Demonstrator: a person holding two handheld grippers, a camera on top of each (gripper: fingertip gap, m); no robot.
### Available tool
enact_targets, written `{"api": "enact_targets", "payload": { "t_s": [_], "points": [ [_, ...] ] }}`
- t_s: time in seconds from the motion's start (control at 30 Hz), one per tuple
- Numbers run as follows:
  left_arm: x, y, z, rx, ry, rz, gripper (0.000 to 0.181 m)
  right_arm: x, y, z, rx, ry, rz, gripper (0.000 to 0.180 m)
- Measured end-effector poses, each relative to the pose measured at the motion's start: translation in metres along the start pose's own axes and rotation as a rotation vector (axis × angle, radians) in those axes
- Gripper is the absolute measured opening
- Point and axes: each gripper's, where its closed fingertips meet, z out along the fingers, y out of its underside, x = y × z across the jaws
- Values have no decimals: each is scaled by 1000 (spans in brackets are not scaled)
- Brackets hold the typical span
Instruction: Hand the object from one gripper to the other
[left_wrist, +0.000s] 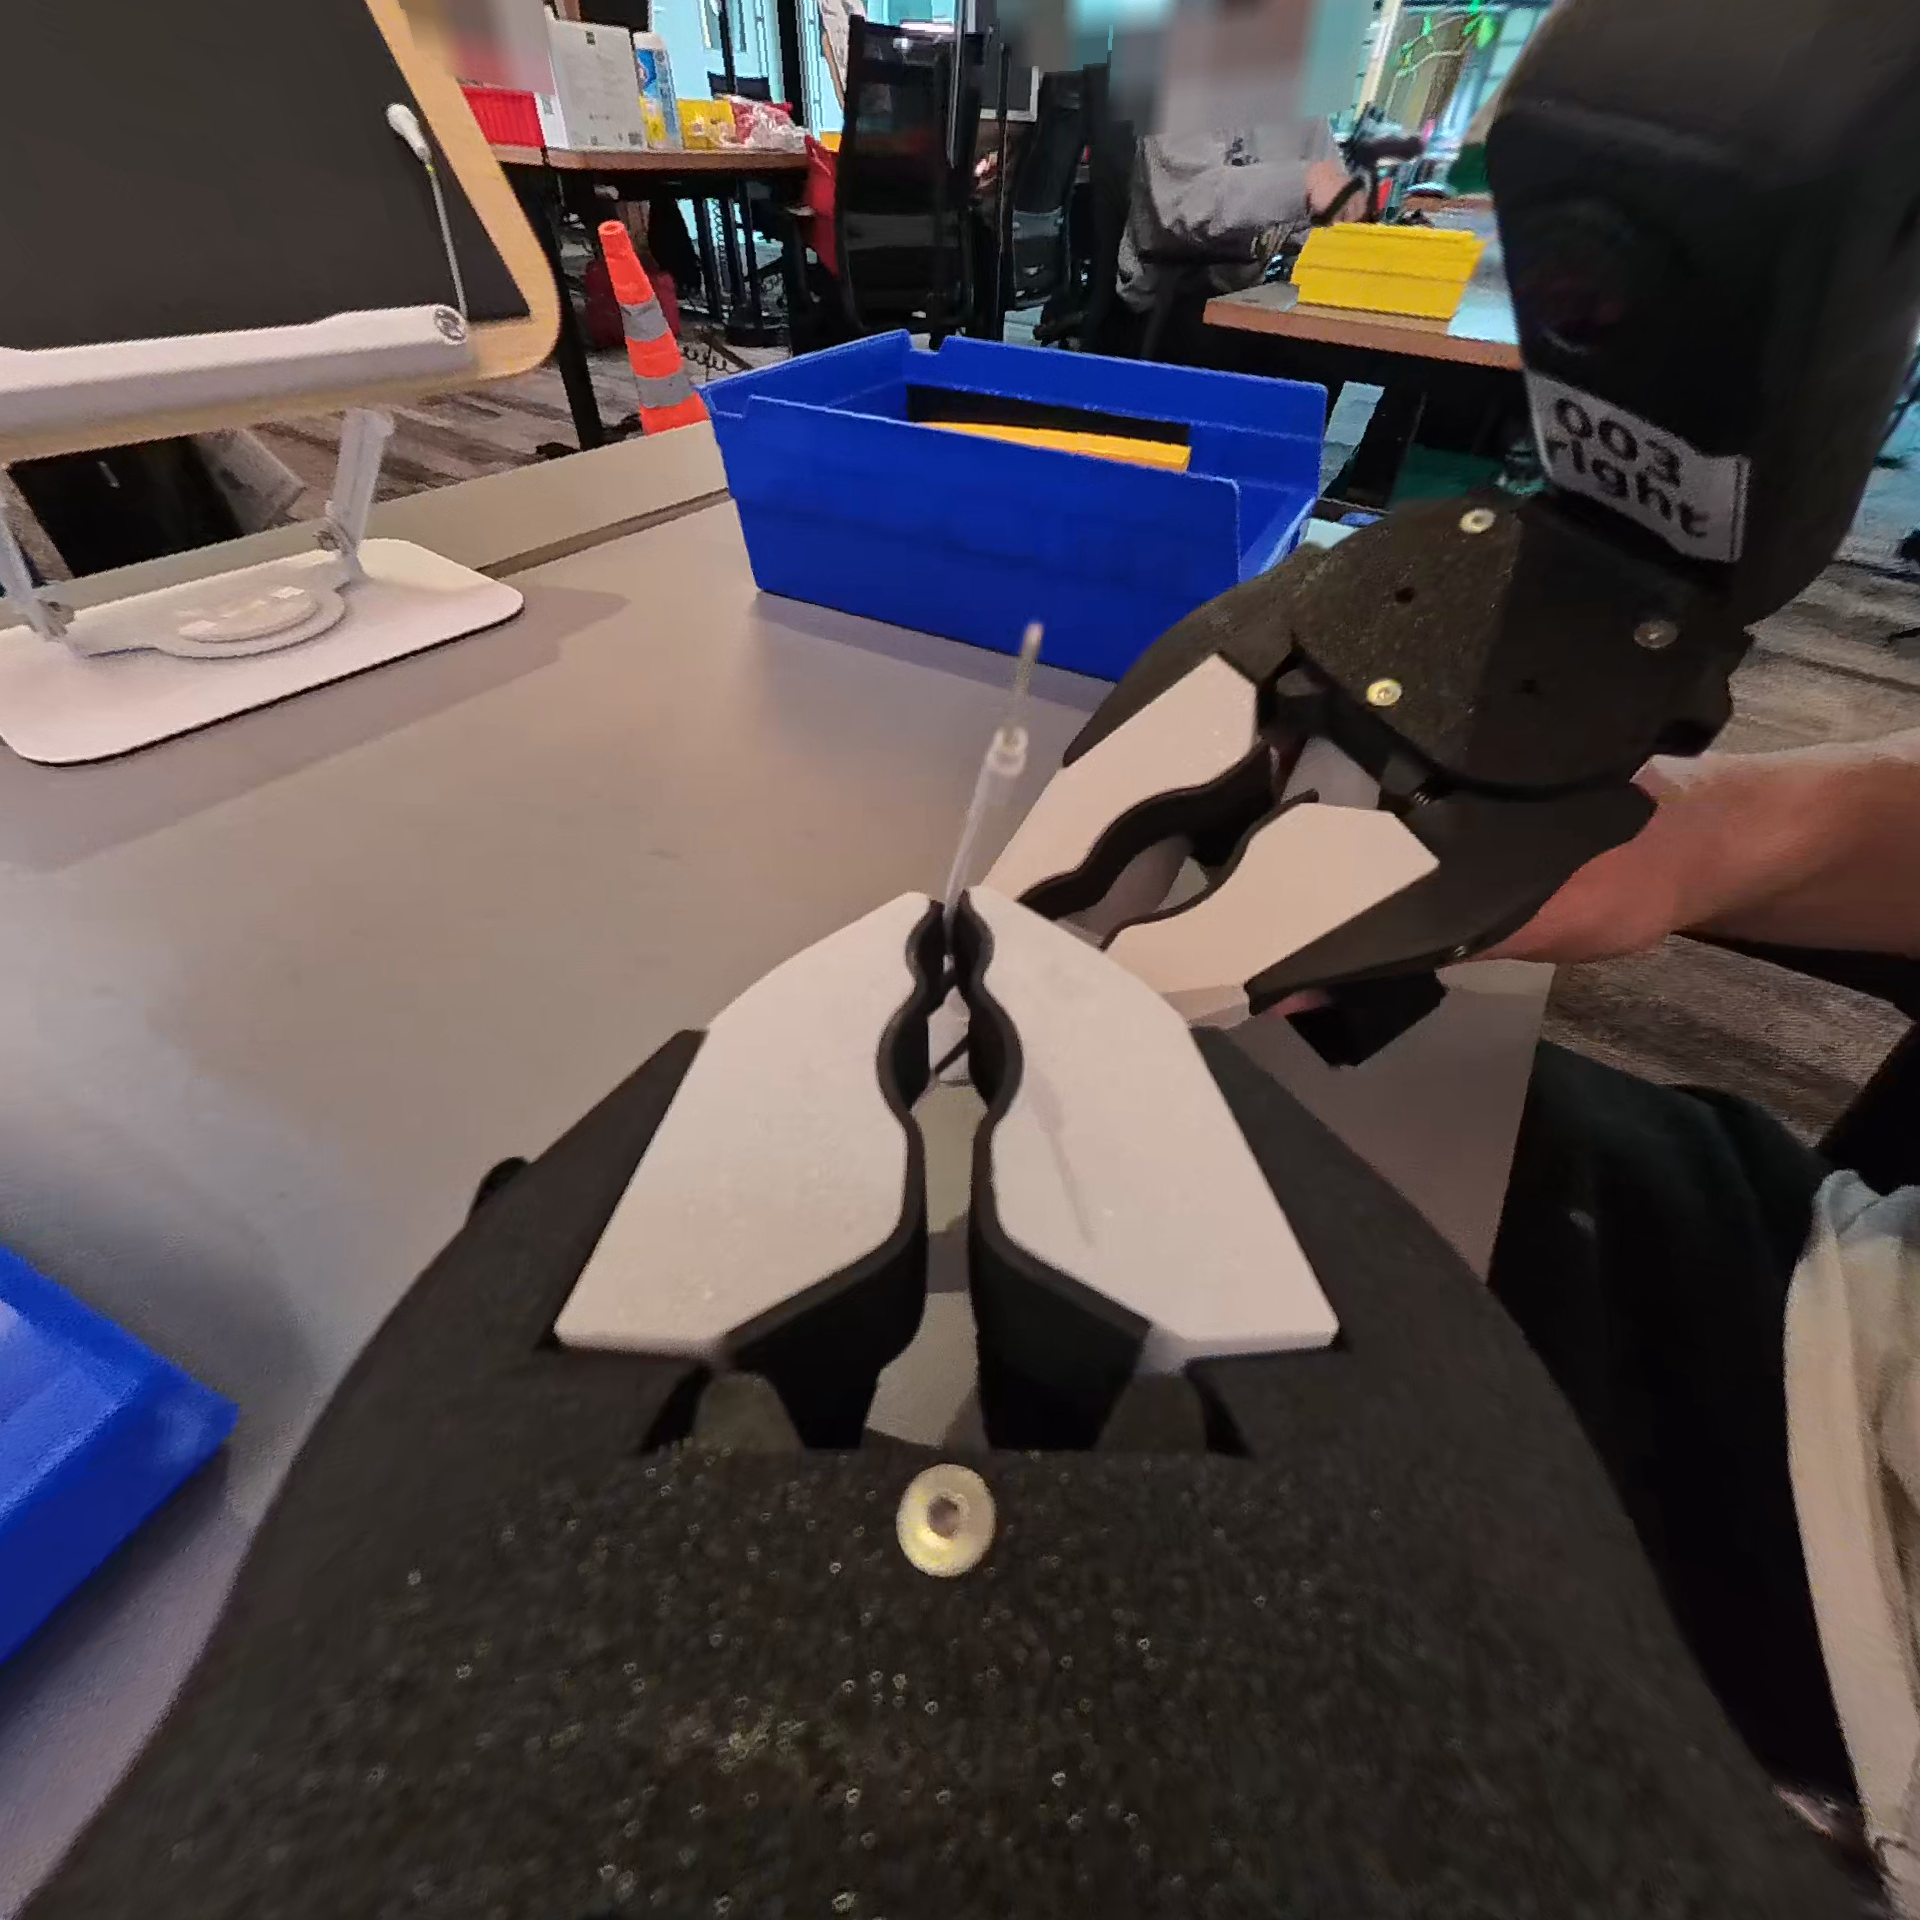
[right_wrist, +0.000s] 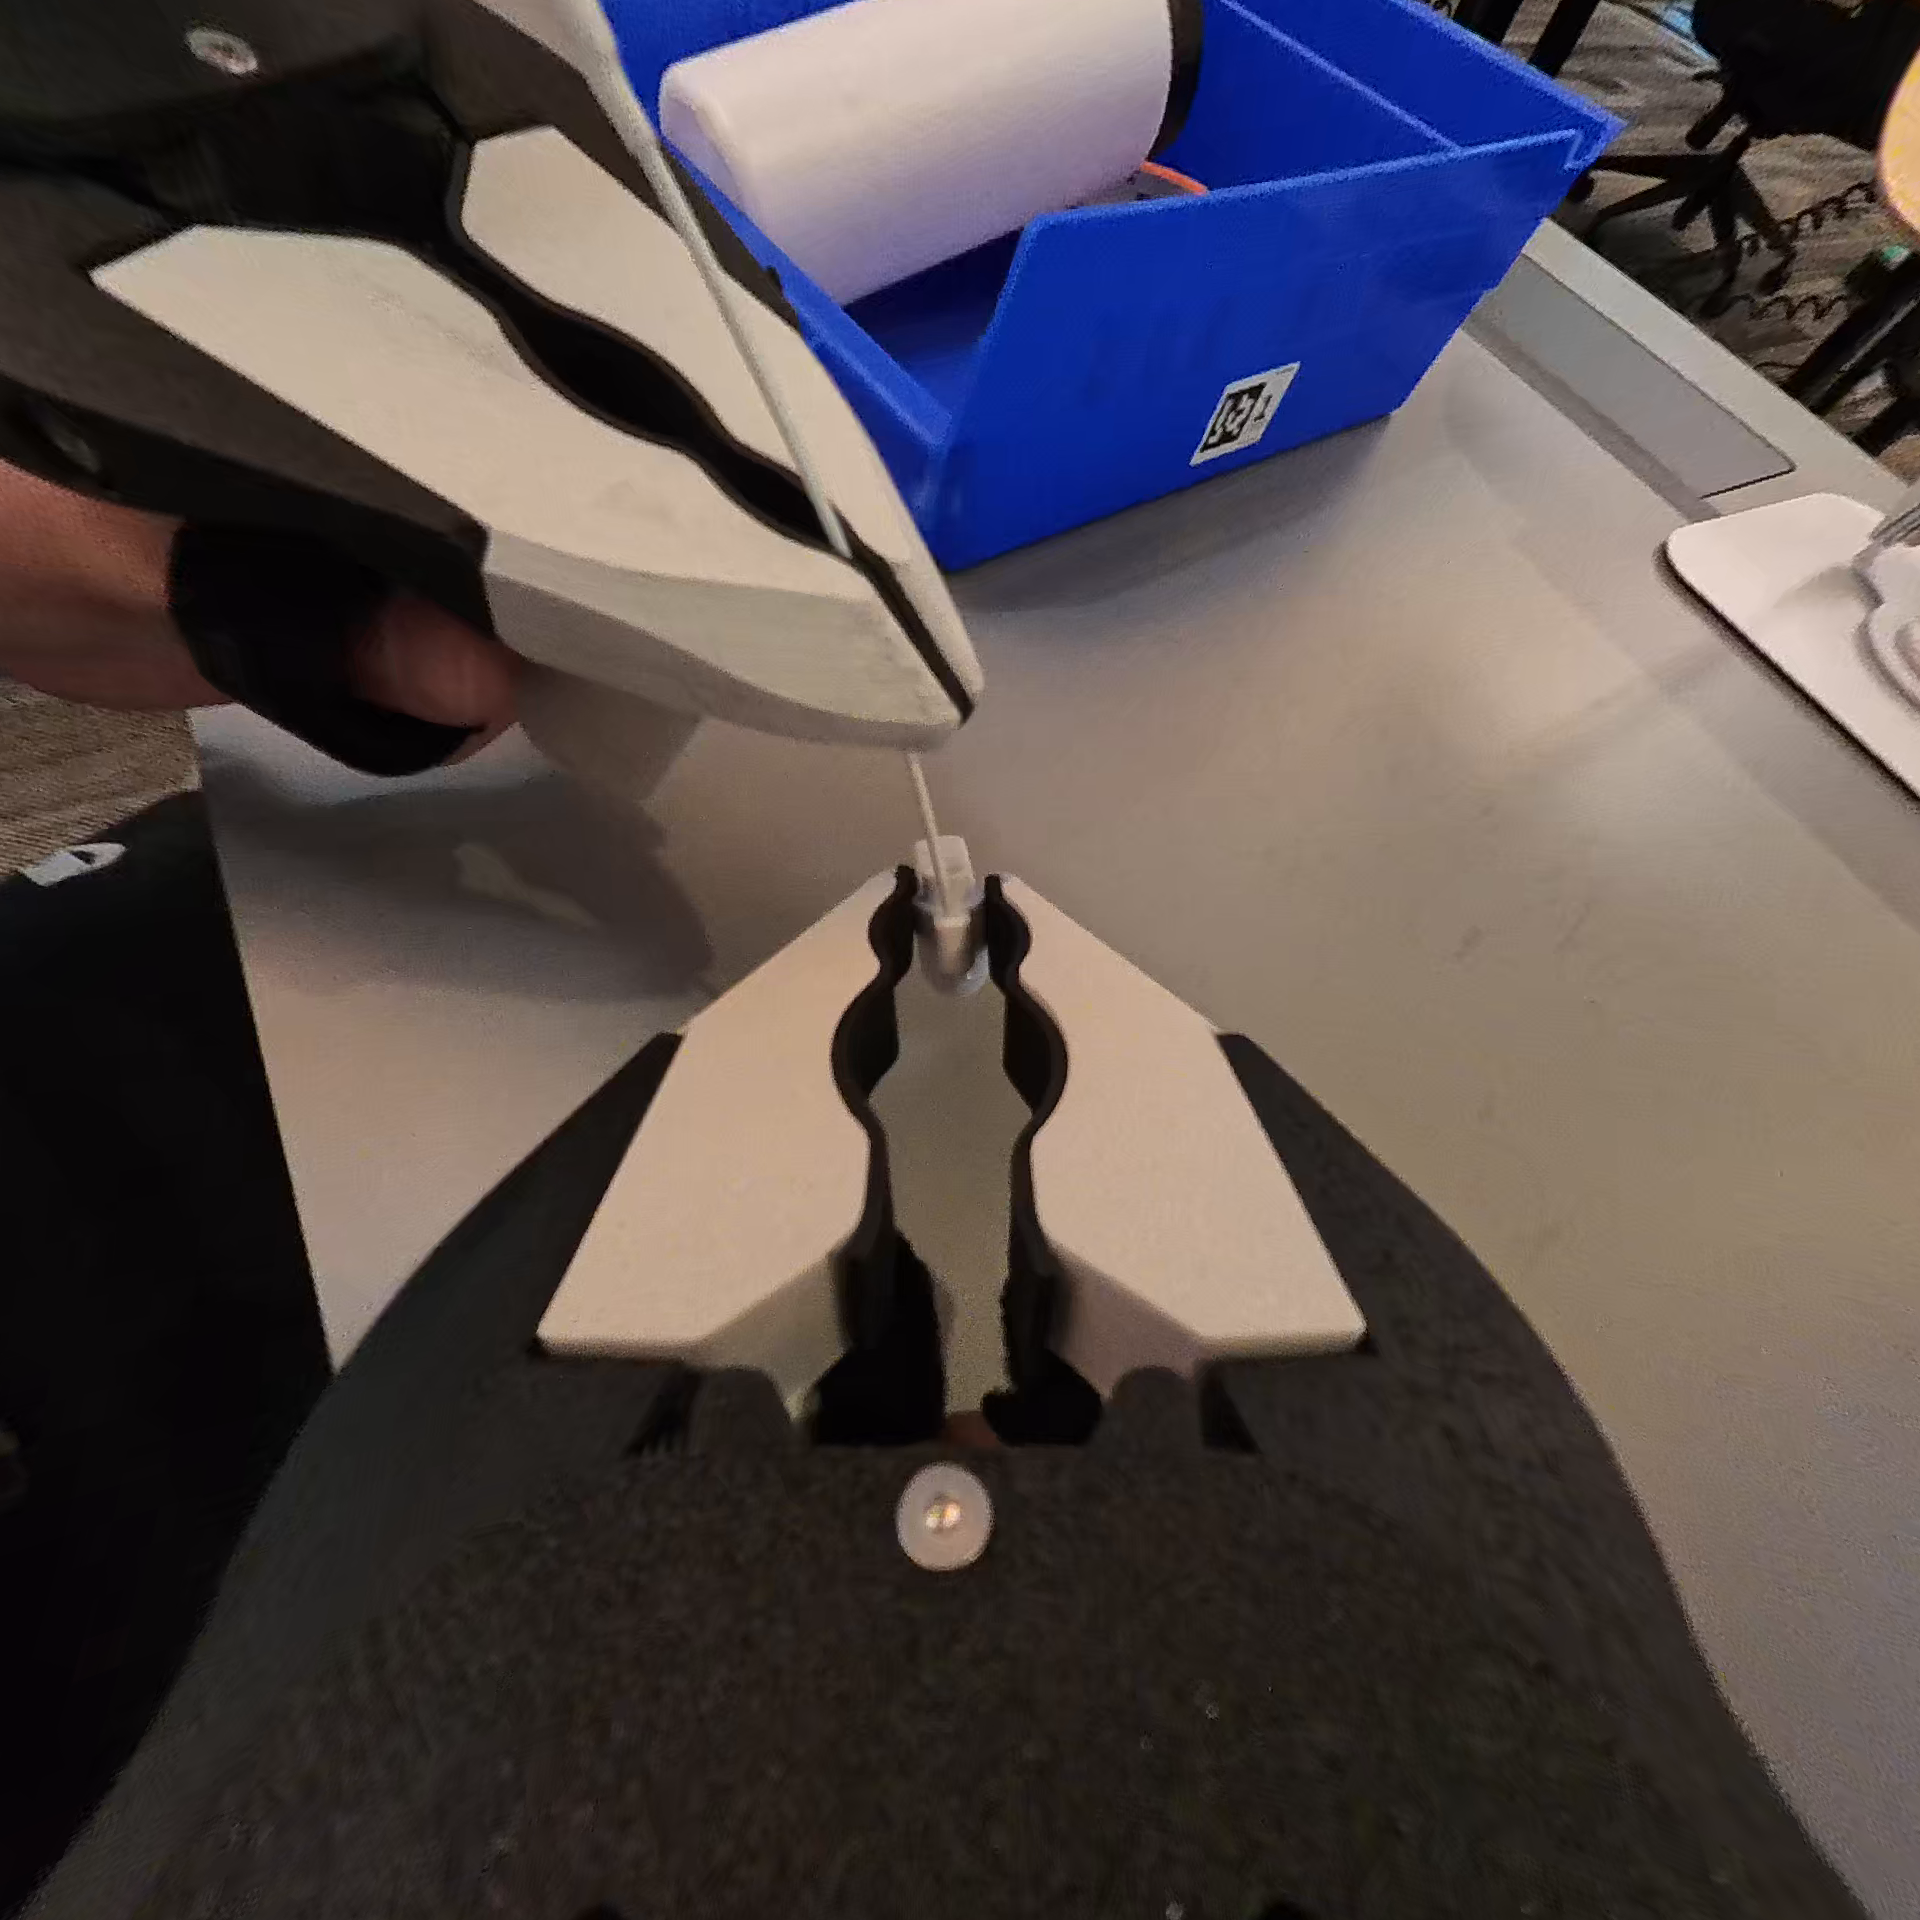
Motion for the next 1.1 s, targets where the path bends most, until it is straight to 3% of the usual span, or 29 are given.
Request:
{"api": "enact_targets", "payload": {
  "t_s": [0.07, 0.1, 0.17, 0.2, 0.3, 0.43, 0.53, 0.6, 0.7, 0.83, 0.93, 1.03, 1.1],
  "points": [
    [2, 3, 2, -11, 26, -35, 3, 3, 4, 1, -18, 22, -34, 13],
    [5, 5, 2, -17, 57, -64, 19, 6, 5, 0, -21, 35, -41, 13],
    [21, 12, 1, -71, 198, -163, 71, 20, 3, -5, -13, 64, -43, 13],
    [23, 15, -1, -93, 228, -211, 76, 33, 0, -11, -2, 95, -38, 13],
    [19, 9, -7, -42, 225, -262, 73, 87, -19, -49, 100, 207, 31, 13],
    [16, 12, -8, -49, 220, -252, 62, 188, -47, -147, 362, 482, 160, 13],
    [14, 23, -5, -100, 194, -206, 56, 263, -33, -220, 440, 682, 258, 12],
    [17, 34, -1, -153, 183, -150, 55, 305, -4, -239, 375, 736, 337, 12],
    [25, 52, 5, -248, 171, -33, 52, 350, 58, -222, 145, 711, 461, 13],
    [29, 58, 8, -278, 121, 75, 46, 373, 118, -182, -10, 598, 647, 13],
    [27, 55, 8, -261, 99, 83, 48, 365, 139, -153, -109, 481, 759, 13],
    [21, 54, 6, -255, 81, 76, 49, 364, 168, -147, -321, 530, 746, 13],
    [16, 52, 4, -244, 63, 70, 49, 366, 173, -148, -364, 563, 725, 15]
  ]
}}
